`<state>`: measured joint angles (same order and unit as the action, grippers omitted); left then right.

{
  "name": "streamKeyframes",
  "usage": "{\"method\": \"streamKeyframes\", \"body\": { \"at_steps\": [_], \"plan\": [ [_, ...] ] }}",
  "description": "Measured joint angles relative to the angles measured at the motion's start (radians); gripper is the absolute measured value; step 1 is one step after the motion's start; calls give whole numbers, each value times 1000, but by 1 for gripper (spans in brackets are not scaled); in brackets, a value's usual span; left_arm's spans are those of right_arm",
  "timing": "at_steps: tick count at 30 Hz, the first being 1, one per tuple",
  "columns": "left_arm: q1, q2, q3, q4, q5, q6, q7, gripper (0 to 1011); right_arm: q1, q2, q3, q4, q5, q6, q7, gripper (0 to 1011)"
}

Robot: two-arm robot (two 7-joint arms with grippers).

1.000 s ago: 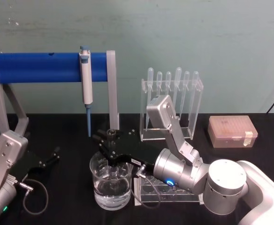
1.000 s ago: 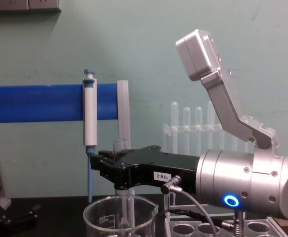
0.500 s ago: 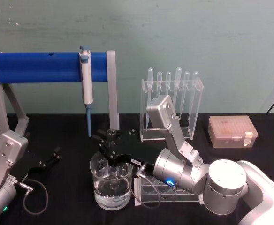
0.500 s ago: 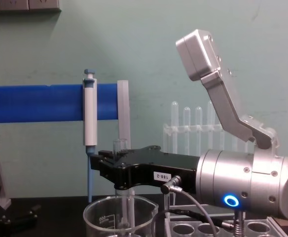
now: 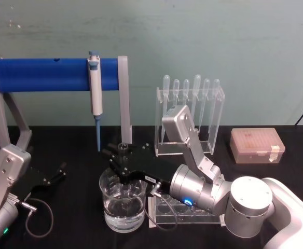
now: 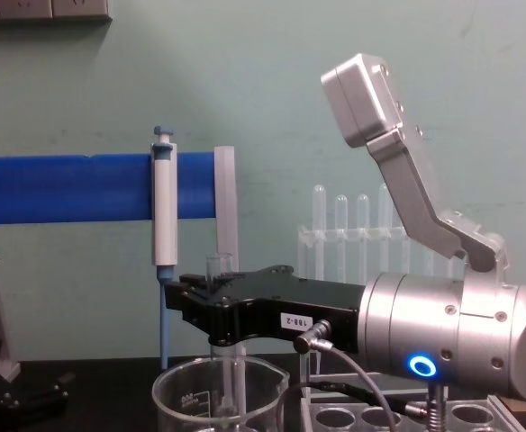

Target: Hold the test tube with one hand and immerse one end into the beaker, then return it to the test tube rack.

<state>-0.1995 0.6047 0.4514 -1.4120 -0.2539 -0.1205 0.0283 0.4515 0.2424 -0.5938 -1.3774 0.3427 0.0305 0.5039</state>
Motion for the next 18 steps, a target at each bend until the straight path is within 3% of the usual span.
{"method": "streamKeyframes", "body": {
  "at_steps": [18],
  "plan": [
    [0,0,0,0,0,0,0,1000,0,0,0,0,0,0,0,135]
  ]
}}
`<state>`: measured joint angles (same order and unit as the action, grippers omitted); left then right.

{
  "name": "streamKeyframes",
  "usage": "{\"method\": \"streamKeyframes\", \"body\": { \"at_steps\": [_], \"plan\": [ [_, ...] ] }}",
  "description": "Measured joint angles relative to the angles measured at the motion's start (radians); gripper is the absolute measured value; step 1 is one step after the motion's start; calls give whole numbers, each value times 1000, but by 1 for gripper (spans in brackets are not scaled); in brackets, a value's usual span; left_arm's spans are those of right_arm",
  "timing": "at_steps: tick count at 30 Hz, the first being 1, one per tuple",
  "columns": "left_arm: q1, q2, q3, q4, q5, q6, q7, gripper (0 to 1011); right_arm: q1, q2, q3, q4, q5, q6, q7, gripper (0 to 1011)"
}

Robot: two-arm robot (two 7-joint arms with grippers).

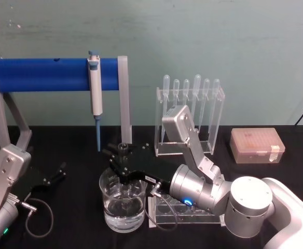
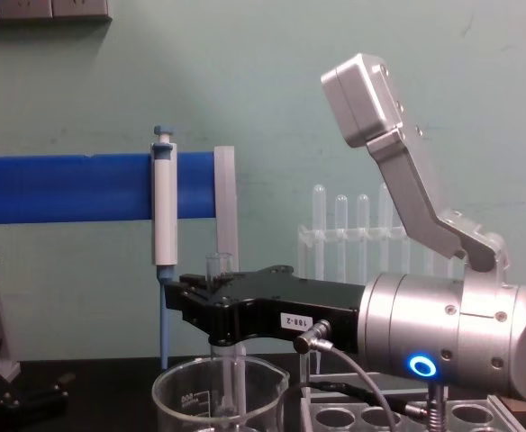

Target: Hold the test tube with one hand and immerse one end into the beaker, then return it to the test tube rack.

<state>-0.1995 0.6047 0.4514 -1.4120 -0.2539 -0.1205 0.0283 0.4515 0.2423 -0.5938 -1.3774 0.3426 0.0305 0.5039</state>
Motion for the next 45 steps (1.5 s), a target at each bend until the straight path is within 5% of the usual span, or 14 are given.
{"method": "streamKeyframes", "body": {
  "at_steps": [45],
  "plan": [
    [0,0,0,0,0,0,0,1000,0,0,0,0,0,0,0,135]
  ]
}}
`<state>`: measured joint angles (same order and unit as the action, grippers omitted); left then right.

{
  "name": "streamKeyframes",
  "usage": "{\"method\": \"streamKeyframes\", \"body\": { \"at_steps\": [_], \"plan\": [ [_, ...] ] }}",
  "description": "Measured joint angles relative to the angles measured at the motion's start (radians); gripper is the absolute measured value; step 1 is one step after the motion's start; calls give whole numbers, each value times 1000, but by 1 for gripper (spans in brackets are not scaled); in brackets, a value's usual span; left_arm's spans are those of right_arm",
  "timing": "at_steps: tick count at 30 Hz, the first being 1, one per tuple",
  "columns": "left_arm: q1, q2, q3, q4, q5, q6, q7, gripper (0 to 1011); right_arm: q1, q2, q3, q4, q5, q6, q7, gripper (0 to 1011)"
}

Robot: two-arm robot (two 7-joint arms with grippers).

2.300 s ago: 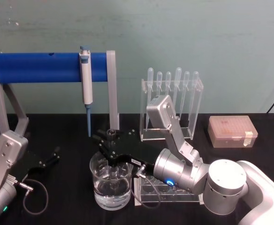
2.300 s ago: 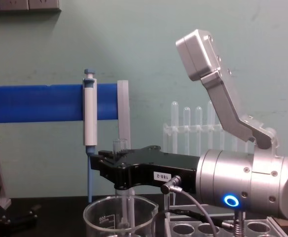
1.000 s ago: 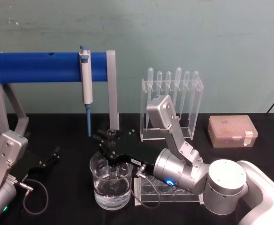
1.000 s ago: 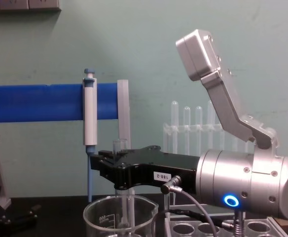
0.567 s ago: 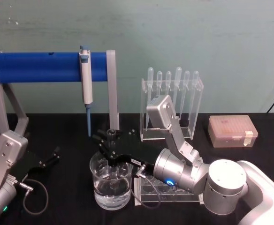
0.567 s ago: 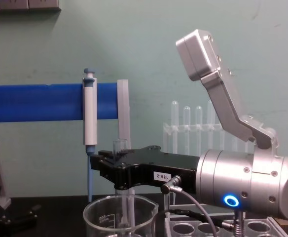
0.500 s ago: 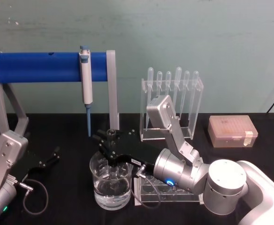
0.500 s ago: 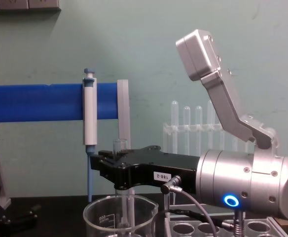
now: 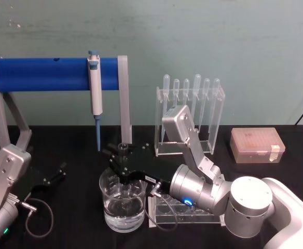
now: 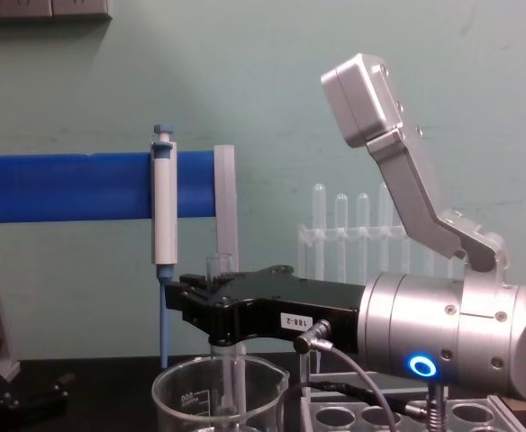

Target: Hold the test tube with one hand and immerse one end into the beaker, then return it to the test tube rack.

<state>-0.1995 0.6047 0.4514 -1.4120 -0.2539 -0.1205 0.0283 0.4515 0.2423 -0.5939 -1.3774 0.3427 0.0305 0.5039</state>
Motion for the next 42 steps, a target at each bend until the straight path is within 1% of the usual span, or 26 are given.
{"method": "streamKeyframes", "body": {
  "at_steps": [42],
  "plan": [
    [0,0,0,0,0,0,0,1000,0,0,0,0,0,0,0,135]
  ]
}}
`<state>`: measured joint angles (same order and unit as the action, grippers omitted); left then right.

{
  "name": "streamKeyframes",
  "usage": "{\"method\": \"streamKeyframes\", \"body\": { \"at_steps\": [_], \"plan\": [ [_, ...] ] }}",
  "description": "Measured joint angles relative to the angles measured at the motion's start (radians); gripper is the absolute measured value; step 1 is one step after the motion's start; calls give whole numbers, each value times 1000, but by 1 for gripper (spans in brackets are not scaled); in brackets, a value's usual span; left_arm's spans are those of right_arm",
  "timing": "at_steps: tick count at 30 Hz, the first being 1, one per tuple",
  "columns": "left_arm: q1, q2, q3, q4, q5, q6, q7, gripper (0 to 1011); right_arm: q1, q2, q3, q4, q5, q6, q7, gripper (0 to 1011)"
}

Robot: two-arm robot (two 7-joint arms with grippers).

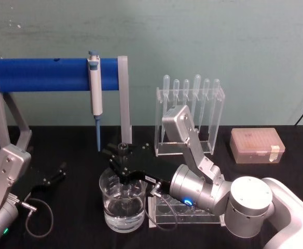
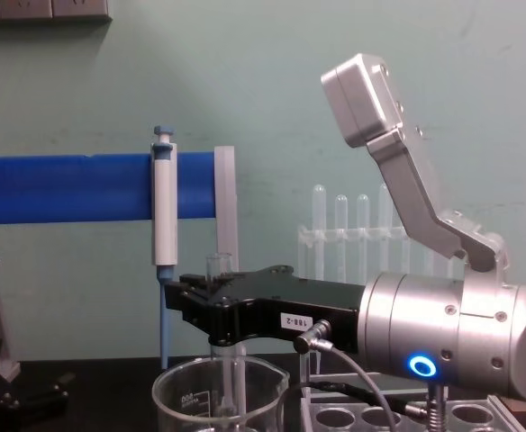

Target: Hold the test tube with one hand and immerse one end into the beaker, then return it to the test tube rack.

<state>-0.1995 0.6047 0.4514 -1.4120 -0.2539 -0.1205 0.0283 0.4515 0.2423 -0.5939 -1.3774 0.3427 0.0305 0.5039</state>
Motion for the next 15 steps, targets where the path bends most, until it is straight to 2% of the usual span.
{"method": "streamKeyframes", "body": {
  "at_steps": [15],
  "plan": [
    [0,0,0,0,0,0,0,1000,0,0,0,0,0,0,0,135]
  ]
}}
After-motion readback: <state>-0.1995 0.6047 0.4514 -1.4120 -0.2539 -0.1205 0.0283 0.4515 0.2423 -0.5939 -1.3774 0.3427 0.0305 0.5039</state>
